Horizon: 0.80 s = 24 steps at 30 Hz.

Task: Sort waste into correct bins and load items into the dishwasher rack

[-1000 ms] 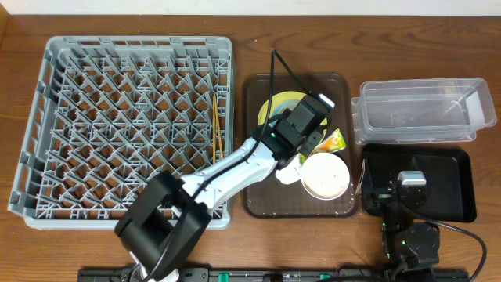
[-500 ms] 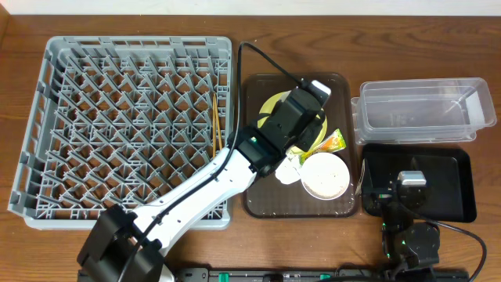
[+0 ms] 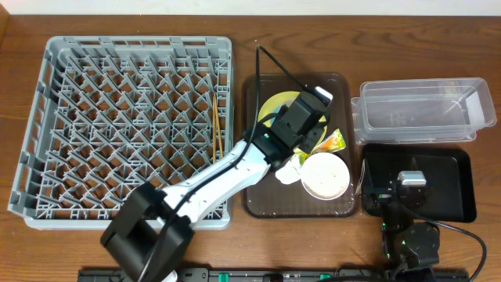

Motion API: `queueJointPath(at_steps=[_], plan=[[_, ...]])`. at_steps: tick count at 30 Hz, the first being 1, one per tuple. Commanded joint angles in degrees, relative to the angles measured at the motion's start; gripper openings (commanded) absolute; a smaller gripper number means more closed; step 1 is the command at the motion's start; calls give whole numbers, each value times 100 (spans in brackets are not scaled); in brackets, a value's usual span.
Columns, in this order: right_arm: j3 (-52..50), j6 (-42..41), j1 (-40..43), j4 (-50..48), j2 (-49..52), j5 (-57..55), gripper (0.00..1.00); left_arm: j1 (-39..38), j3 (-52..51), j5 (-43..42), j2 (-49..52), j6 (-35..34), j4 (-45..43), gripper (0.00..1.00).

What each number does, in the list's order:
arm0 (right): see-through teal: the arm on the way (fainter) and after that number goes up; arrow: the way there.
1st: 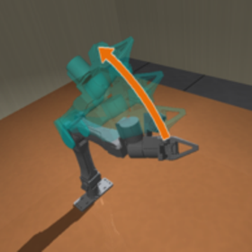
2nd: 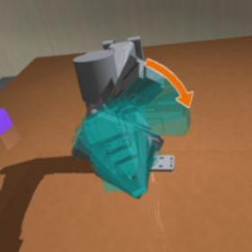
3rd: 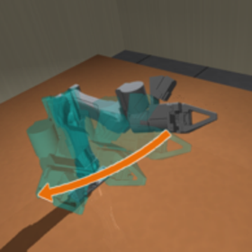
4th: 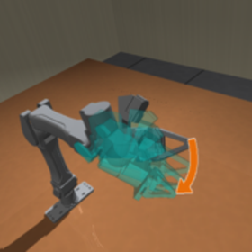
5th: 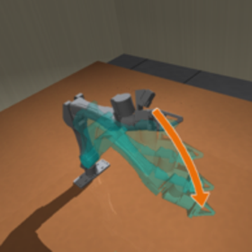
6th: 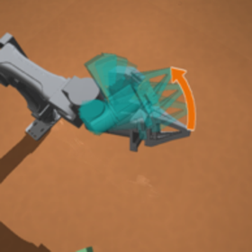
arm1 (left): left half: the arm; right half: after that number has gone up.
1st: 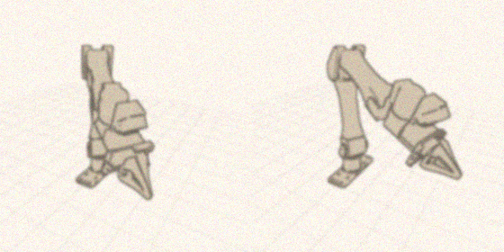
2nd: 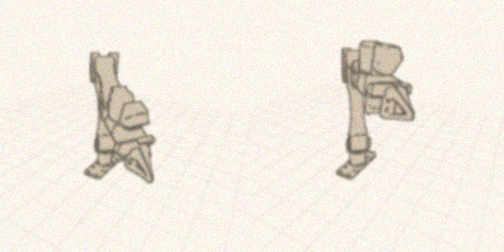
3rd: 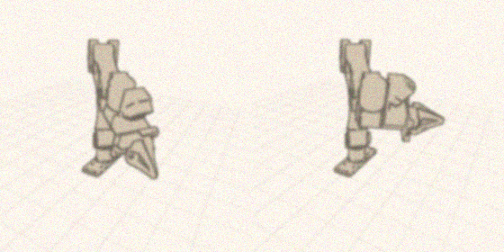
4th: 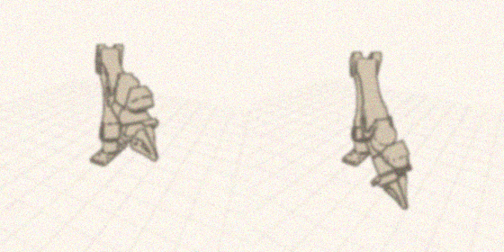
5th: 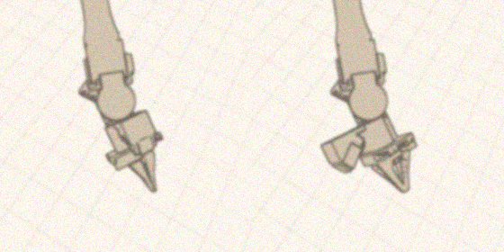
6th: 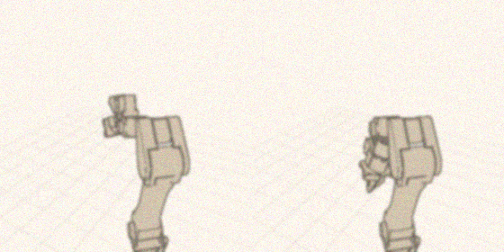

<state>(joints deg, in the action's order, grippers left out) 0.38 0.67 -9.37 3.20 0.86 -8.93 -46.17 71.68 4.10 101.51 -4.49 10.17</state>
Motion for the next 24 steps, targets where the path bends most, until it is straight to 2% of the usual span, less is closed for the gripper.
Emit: queueJointPath(at_steps=[1, 19, 20, 22, 24], plan=[[-9, 24, 39, 22, 0, -2, 99, 13, -22, 422, 179, -7, -52, 6], [-9, 24, 39, 22, 0, -2, 99, 13, -22, 601, 564, 13, -111, 7], [-9, 24, 39, 22, 0, -2, 99, 13, -22, 601, 564, 13, -131, 9], [-9, 24, 39, 22, 0, -4, 99, 13, -20, 601, 564, 13, -177, 21], [-9, 24, 39, 22, 0, -2, 99, 13, -20, 603, 564, 13, -229, 26]])
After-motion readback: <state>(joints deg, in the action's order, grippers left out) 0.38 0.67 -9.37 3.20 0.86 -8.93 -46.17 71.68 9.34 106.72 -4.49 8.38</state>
